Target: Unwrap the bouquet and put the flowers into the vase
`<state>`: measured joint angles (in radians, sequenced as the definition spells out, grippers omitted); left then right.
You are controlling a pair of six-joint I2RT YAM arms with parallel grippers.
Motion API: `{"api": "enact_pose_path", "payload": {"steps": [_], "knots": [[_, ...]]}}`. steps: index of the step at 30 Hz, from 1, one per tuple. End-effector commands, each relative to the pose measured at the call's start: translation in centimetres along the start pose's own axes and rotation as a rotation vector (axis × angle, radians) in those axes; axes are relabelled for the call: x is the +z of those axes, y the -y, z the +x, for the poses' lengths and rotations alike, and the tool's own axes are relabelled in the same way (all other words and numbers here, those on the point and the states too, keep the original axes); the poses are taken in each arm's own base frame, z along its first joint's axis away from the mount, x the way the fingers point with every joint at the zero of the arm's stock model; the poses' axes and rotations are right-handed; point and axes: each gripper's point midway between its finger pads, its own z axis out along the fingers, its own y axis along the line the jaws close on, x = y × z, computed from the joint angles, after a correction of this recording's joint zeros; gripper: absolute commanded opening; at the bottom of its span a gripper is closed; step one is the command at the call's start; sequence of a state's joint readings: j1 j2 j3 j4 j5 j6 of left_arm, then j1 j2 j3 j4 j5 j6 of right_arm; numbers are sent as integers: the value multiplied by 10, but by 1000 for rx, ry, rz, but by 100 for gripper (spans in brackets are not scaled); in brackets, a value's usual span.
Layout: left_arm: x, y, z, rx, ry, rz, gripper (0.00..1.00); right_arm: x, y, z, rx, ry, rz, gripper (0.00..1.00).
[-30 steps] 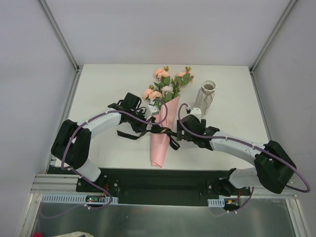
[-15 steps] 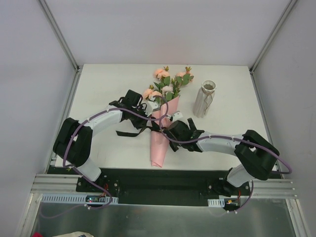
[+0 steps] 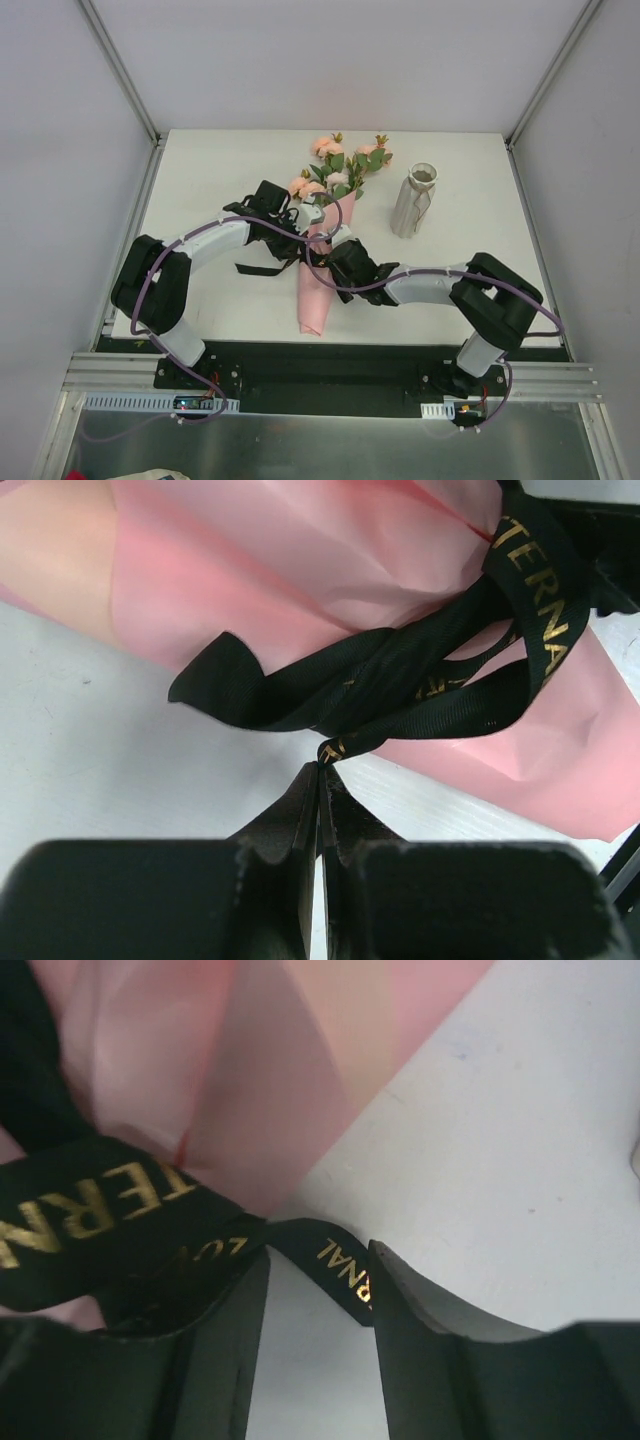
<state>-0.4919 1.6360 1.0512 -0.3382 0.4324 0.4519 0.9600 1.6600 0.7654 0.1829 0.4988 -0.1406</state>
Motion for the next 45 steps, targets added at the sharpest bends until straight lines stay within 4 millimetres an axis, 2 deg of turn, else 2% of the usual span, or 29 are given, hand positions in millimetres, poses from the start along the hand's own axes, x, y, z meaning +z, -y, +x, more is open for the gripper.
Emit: {"api": "enact_pose_path", "payload": {"steps": [1,2,3,4,7,9,11,12,13,15,19,22,23,24,25,27,33,40,41,45], "knots": [[-2,-1,-10,-3,7,-7,0,1,-25,19,-31,-40,-127,39],[-2,-1,-10,-3,9,-7,0,0,-27,18,-20,-30,-134,32],[-3,-1,-11,-5,10,-5,0,0,-26,19,-15,-27,-132,12],[-3,0,-11,-6,8,-4,0,-1,-26,19,-11,-25,-129,2],[-6,0,-15,-11,13,-4,0,-5,-19,17,13,-6,-104,1],[-10,1,-17,-10,18,-10,0,-11,-8,12,38,22,-63,1],[-14,1,-20,-5,26,-17,0,-16,6,16,53,29,-1,1],[-18,1,-22,-7,34,-21,0,-23,12,9,79,58,12,1],[-20,3,-22,-10,35,-22,0,-26,16,15,95,56,26,1],[-26,5,-26,-10,51,-22,0,-36,24,8,129,95,37,1],[-32,8,-27,-14,58,-18,0,-45,24,6,168,109,14,1],[-34,8,-29,-13,61,-24,0,-45,10,6,162,95,-59,1],[-34,9,-27,-15,55,-20,0,-46,-3,6,139,79,-131,8],[-34,9,-27,-16,54,-18,0,-46,-9,5,129,75,-167,46],[-34,9,-27,-17,54,-18,0,-46,-15,5,119,75,-193,61],[-34,9,-25,-17,47,-20,0,-44,-17,8,98,66,-202,74],[-33,7,-26,-9,45,-25,0,-38,-19,2,73,71,-201,77],[-31,8,-24,-15,38,-15,0,-26,-19,-23,49,107,-186,75],[-31,8,-24,-14,38,-13,0,-26,-20,-31,38,125,-190,74],[-30,8,-22,-12,33,-10,0,-15,-24,-32,-4,117,-189,72]]}}
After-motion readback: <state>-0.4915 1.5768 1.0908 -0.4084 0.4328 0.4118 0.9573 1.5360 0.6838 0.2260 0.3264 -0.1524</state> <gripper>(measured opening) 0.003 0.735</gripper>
